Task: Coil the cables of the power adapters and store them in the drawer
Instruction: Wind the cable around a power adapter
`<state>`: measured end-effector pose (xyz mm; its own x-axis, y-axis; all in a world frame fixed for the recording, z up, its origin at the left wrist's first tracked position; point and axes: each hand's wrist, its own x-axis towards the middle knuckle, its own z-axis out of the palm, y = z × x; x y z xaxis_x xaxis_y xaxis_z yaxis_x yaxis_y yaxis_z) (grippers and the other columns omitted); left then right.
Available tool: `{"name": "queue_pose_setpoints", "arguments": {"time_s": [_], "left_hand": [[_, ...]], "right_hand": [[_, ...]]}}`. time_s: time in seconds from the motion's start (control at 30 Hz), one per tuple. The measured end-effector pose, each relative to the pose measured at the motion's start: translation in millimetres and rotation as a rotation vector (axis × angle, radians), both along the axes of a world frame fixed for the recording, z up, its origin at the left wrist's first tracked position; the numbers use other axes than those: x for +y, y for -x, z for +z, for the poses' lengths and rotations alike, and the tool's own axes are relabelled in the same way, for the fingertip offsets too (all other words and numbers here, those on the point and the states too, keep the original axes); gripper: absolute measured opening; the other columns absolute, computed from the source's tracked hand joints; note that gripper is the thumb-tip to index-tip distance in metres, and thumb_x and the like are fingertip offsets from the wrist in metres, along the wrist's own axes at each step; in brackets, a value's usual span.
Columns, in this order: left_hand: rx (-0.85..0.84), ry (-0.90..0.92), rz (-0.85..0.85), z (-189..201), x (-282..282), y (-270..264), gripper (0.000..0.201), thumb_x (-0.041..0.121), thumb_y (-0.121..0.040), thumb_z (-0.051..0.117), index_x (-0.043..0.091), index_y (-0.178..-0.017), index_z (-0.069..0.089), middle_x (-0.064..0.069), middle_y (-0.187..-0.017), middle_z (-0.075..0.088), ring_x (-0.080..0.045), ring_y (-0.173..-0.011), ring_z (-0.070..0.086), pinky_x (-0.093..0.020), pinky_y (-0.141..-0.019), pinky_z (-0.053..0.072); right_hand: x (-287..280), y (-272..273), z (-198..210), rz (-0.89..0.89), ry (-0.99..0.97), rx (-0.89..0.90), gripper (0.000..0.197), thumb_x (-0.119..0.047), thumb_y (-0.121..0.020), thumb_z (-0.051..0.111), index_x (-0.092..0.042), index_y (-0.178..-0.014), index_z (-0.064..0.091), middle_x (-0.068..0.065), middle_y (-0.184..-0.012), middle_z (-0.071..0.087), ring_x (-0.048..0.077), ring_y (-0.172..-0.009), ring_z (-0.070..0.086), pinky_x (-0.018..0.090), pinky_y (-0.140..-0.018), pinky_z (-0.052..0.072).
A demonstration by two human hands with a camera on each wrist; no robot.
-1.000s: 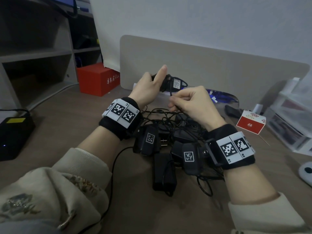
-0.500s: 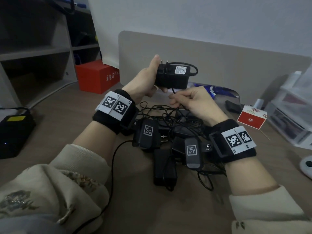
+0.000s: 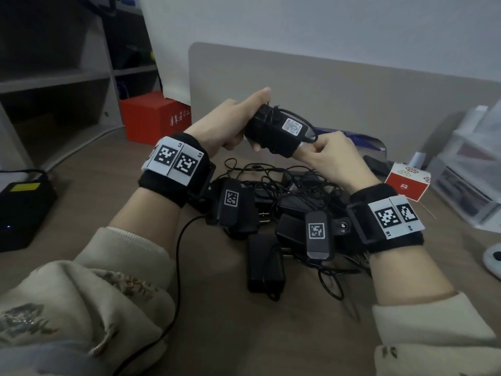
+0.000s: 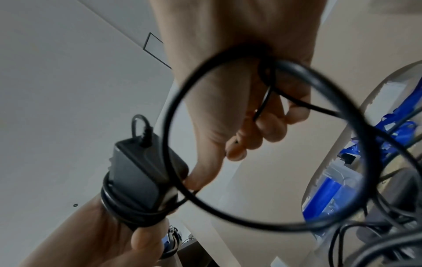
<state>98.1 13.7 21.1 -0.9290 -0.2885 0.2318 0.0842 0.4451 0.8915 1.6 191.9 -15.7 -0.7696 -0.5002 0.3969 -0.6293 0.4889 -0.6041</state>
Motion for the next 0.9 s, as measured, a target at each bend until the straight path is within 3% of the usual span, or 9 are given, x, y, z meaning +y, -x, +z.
{"name": "queue_pose_setpoints", "arguments": {"time_s": [0.07, 0.17, 0.23, 0.4, 0.53, 0.67, 0.73, 0.83, 0.9], "left_hand": [[-0.016, 0.072, 0.023, -1.9, 0.4, 0.4, 0.056, 0.06, -0.098, 0.039, 0.017, -0.073, 0.066, -0.007, -0.053, 0.061, -0.012, -0.038, 0.028, -0.022, -0.04, 0.022], [-0.055, 0.176, 0.01, -6.3, 1.0, 3.1, 0.058, 0.061, -0.096, 0.042, 0.012, -0.089, 0.071, -0.01, -0.059, 0.065, -0.009, -0.037, 0.03, -0.019, -0.038, 0.024], [-0.078, 0.233, -0.007, -8.6, 1.9, 5.1, 0.06, 0.062, -0.094, 0.044, 0.009, -0.089, 0.072, -0.012, -0.062, 0.067, -0.01, -0.038, 0.03, -0.019, -0.037, 0.024], [-0.14, 0.382, 0.051, -12.1, 2.0, 8.8, 0.06, 0.064, -0.092, 0.048, 0.016, -0.057, 0.057, 0.005, -0.044, 0.055, -0.007, -0.038, 0.039, -0.02, -0.043, 0.032], [-0.166, 0.637, 0.196, -14.7, 4.5, 12.3, 0.07, 0.071, -0.087, 0.049, 0.017, -0.043, 0.044, 0.007, -0.041, 0.046, -0.014, -0.049, 0.046, -0.028, -0.054, 0.031], [-0.135, 0.771, 0.318, -16.2, 0.7, 14.3, 0.069, 0.075, -0.087, 0.042, 0.016, -0.054, 0.055, 0.003, -0.055, 0.055, -0.015, -0.057, 0.052, -0.027, -0.054, 0.032], [-0.117, 0.781, 0.378, -16.4, -2.7, 14.3, 0.068, 0.072, -0.09, 0.04, 0.016, -0.058, 0.059, 0.004, -0.057, 0.059, -0.015, -0.059, 0.054, -0.026, -0.053, 0.033], [-0.094, 0.745, 0.432, -18.6, -5.3, 15.9, 0.067, 0.068, -0.091, 0.039, 0.015, -0.055, 0.056, 0.002, -0.057, 0.058, -0.015, -0.057, 0.053, -0.026, -0.052, 0.032], [-0.081, 0.746, 0.473, -20.2, -6.0, 17.5, 0.068, 0.069, -0.09, 0.039, 0.013, -0.056, 0.056, 0.0, -0.059, 0.059, -0.018, -0.059, 0.053, -0.027, -0.052, 0.032]], "right_hand": [[-1.1, 3.3, -0.6, 0.014, -0.03, 0.045, 0.047, -0.036, -0.088, 0.068, 0.001, -0.065, 0.049, 0.015, -0.063, 0.045, 0.014, -0.064, 0.036, 0.027, -0.055, 0.03], [-3.1, 4.3, -0.3, 0.037, -0.023, 0.101, 0.03, -0.016, -0.092, 0.061, -0.009, -0.065, 0.051, 0.006, -0.064, 0.053, 0.017, -0.07, 0.042, 0.02, -0.058, 0.037], [-5.2, 4.6, -1.3, 0.05, 0.012, 0.113, 0.025, -0.021, -0.093, 0.062, -0.004, -0.074, 0.059, 0.014, -0.073, 0.062, 0.016, -0.07, 0.047, 0.032, -0.068, 0.044], [-6.9, 3.7, 0.5, -0.008, 0.112, 0.14, 0.033, -0.042, -0.077, 0.077, -0.012, -0.07, 0.065, 0.006, -0.067, 0.065, 0.011, -0.06, 0.049, 0.037, -0.066, 0.049], [-7.6, -1.7, 3.9, -0.029, 0.074, 0.172, 0.042, -0.049, -0.082, 0.07, -0.012, -0.067, 0.061, -0.005, -0.057, 0.053, 0.011, -0.061, 0.047, 0.037, -0.067, 0.048], [-9.7, -5.8, 5.6, 0.054, 0.057, 0.118, 0.033, -0.04, -0.094, 0.059, -0.013, -0.075, 0.06, -0.002, -0.06, 0.064, 0.009, -0.056, 0.056, 0.032, -0.064, 0.047], [-11.0, -8.4, 6.0, 0.1, 0.061, 0.095, 0.027, -0.033, -0.096, 0.055, -0.014, -0.077, 0.06, -0.003, -0.057, 0.061, 0.004, -0.048, 0.048, 0.027, -0.061, 0.04], [-13.0, -12.4, 5.5, 0.148, 0.023, 0.102, 0.022, -0.029, -0.097, 0.056, -0.012, -0.086, 0.064, 0.013, -0.063, 0.057, 0.01, -0.056, 0.042, 0.024, -0.058, 0.034], [-14.1, -13.6, 4.9, 0.188, 0.041, 0.083, 0.014, -0.025, -0.097, 0.057, -0.019, -0.087, 0.065, 0.012, -0.066, 0.063, 0.009, -0.058, 0.047, 0.023, -0.06, 0.038]]}}
